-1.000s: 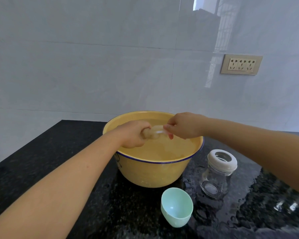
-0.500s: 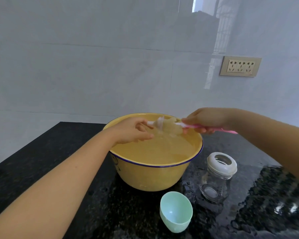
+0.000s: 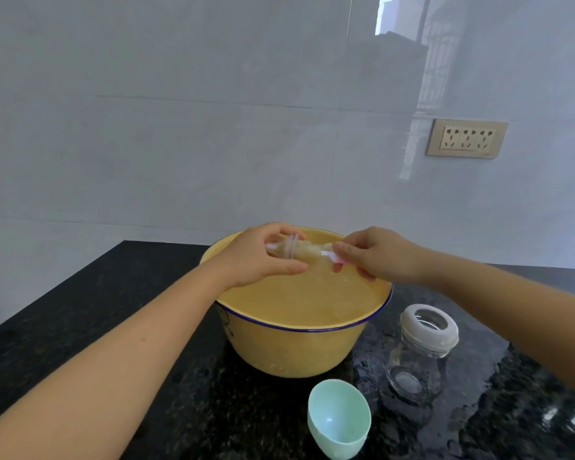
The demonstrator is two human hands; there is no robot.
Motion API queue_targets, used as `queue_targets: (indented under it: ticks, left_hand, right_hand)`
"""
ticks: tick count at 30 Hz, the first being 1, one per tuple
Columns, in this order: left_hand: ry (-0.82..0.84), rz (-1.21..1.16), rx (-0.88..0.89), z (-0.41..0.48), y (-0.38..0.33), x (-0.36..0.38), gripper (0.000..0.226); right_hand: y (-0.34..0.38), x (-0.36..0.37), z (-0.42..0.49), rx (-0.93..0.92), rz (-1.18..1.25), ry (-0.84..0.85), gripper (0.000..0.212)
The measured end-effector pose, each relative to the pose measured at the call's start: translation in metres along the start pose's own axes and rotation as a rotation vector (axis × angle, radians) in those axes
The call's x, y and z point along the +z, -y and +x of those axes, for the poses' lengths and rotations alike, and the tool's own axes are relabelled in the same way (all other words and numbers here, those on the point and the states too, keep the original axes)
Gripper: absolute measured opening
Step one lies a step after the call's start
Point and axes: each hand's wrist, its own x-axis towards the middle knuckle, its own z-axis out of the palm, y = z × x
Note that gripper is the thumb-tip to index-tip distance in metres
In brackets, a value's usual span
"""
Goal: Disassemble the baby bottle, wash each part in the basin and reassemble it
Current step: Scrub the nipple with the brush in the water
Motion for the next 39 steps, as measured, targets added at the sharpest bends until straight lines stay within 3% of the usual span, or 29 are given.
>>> queue_targets:
  ticks: [3,7,11,14,20,23,26,28,33,39]
  left_hand:
    - [-0.076,0.026,0.037,-0.001,0.001,-0.002,0.032]
    - [-0.078,0.021,-0.004,-0.001,0.006,-0.007,0.035]
    - [0.112,0.168,-0.098,0.003,0.010,-0.003,0.054]
    - [0.214,0.328,-0.112,0.004,0.010,0.003,0.055]
    - [0.321,0.538,-0.205,0.006,0.015,0.006,0.052]
    - [0.397,0.687,-0.235,0.007,0.016,0.007,0.061]
    - [0.384,0.698,-0.231,0.007,0.018,0.006,0.062]
    - [0.333,0.658,-0.197,0.007,0.018,0.006,0.060]
    - [0.153,0.364,-0.166,0.002,0.008,0.002,0.049]
    - [-0.029,-0.294,-0.363,0.009,0.007,-0.001,0.021]
  right_hand:
    - [-0.004,-0.003,-0.001,-0.013,0.033,-0.031,0.037]
    - [-0.023,-0.028,-0.008,0.064,-0.004,-0.055,0.037]
    - [-0.031,-0.028,-0.011,0.132,-0.321,-0.041,0.035]
    - [-0.023,-0.015,-0.008,0.109,-0.564,-0.051,0.039]
    - [-0.016,0.002,-0.001,-0.160,-1.041,-0.165,0.045]
    - [-0.008,0.011,0.000,-0.215,-1.069,-0.106,0.040]
    - [-0.002,0.018,0.002,-0.114,-0.927,0.029,0.040]
    - [0.003,0.020,-0.001,-0.047,-0.846,0.049,0.040]
    - [0.009,0.013,-0.011,0.094,-0.671,-0.085,0.040]
    - [0.011,0.006,-0.022,0.115,-0.411,-0.221,0.037]
